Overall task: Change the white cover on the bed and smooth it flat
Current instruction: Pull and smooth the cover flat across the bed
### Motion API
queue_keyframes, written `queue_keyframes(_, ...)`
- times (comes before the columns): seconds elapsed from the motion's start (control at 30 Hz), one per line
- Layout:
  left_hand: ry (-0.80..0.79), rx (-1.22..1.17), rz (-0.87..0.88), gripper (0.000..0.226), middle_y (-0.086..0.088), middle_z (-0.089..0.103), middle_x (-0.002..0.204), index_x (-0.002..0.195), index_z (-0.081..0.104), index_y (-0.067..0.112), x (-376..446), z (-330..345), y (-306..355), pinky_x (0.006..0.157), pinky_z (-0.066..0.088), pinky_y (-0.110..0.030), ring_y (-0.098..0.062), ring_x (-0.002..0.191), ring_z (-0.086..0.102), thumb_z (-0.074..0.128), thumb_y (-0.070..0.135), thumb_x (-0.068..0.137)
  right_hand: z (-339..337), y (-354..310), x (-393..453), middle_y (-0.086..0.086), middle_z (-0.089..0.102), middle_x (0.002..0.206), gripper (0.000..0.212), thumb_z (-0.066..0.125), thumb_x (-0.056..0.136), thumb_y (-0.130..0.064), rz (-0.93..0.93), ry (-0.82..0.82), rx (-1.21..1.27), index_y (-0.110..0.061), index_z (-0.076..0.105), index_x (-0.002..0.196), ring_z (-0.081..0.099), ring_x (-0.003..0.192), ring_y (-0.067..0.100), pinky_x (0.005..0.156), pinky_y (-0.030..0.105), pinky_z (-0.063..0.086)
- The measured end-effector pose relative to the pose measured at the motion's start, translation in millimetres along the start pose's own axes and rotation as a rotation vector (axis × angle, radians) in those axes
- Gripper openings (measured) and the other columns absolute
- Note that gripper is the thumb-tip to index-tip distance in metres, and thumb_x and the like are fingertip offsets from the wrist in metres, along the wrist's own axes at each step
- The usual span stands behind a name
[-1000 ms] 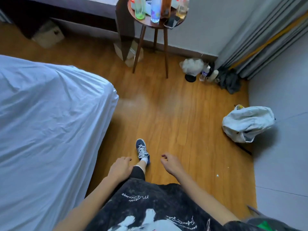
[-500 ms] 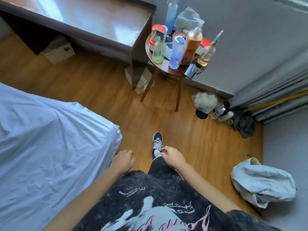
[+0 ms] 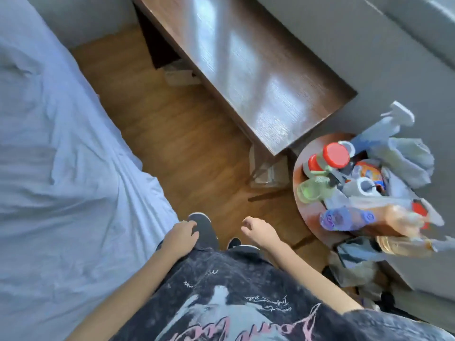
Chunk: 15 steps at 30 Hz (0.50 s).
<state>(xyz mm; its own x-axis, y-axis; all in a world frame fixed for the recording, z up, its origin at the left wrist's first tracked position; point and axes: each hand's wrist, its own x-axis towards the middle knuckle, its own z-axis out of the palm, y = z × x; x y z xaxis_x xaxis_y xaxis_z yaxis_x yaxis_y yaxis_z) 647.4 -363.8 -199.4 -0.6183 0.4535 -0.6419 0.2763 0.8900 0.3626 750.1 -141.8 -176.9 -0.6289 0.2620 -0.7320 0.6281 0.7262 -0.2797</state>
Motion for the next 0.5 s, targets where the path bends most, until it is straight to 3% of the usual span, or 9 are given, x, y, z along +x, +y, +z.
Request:
queue_keyframes(0.23, 0.031, -0.148, -0.163, 0.034, -0.008, 0.059, 0.12, 0.126, 0.055, 0.017, 100, -84, -22, 0.09, 0.047, -0.04, -0.027, 0.111, 0.054, 0.045, 0.029, 0.096, -94, -89, 124, 0.004, 0.054, 0.137, 0.043, 0.042, 0.099, -0.037, -0.116, -0.121, -0.14, -0.018, 0.048, 0.137, 0.052, 0.123, 0.023, 0.1, 0.032, 0.04)
queue_keyframes(0.5, 0.076, -0.259, -0.259, 0.037, -0.007, 0.056, 0.129, 0.131, 0.054, 0.016, 222, -247, -97, 0.092, 0.047, -0.036, -0.024, 0.116, 0.054, 0.045, 0.031, 0.099, -197, -259, 271, 0.003, 0.057, 0.135, 0.039, 0.044, 0.099, -0.035, -0.196, -0.161, -0.197, -0.017, 0.052, 0.133, 0.053, 0.122, 0.021, 0.099, 0.029, 0.04)
